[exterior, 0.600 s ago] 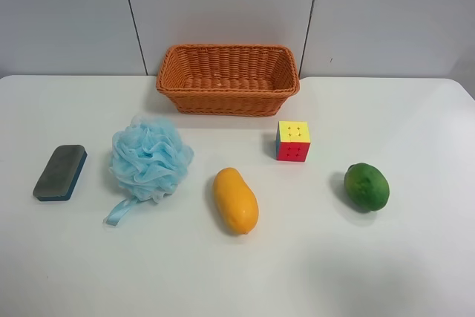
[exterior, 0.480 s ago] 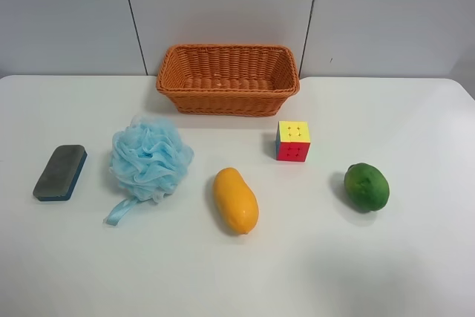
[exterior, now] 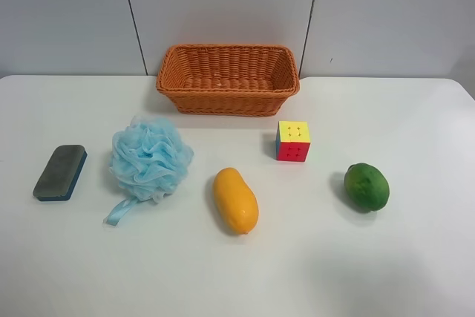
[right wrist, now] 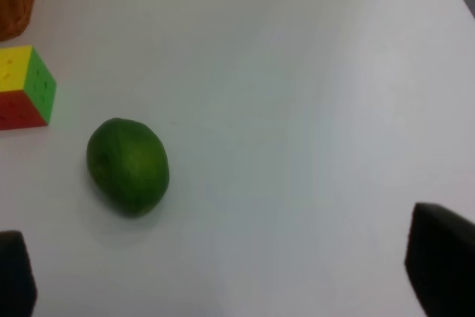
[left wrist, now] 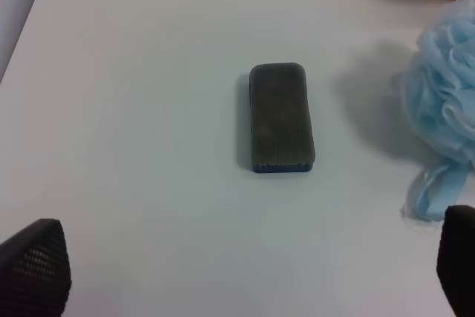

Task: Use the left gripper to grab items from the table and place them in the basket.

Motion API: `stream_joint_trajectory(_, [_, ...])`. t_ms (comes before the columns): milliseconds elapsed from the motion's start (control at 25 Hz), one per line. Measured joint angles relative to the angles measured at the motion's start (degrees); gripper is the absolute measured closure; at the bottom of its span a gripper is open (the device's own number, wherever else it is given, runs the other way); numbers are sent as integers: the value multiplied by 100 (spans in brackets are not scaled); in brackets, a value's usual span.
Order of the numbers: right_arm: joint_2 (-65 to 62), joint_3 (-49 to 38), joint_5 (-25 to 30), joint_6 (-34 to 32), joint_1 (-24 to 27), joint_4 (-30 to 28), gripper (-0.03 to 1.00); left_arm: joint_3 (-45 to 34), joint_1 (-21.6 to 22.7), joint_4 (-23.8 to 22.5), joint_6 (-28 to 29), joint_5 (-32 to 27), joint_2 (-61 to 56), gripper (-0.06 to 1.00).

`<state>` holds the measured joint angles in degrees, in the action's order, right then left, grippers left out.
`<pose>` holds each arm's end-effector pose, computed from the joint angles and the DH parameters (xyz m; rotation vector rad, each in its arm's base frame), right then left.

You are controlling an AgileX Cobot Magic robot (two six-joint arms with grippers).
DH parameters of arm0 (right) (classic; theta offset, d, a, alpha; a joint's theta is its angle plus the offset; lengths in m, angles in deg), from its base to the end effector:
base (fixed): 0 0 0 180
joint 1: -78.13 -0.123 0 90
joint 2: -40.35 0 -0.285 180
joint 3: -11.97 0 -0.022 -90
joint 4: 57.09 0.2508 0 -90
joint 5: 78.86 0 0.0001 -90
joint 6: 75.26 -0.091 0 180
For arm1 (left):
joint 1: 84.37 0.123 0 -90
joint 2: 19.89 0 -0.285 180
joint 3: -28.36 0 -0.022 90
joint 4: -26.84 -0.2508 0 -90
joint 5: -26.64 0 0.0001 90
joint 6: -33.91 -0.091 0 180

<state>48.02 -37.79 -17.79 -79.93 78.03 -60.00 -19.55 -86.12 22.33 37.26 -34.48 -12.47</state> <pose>-0.0031 -0.0041 0.2712 0.0844 2.0654 -0.0098 -0.0074 0.0065 0.2801 -0.0331 2.0299 0.0379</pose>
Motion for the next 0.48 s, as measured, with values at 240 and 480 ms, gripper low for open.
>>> stream_joint_trajectory(240, [0,0,0,0,0,0,-2,0,0,-43,0,0,0,-5])
stream_joint_trajectory(480, [0,0,0,0,0,0,-2,0,0,-43,0,0,0,-5])
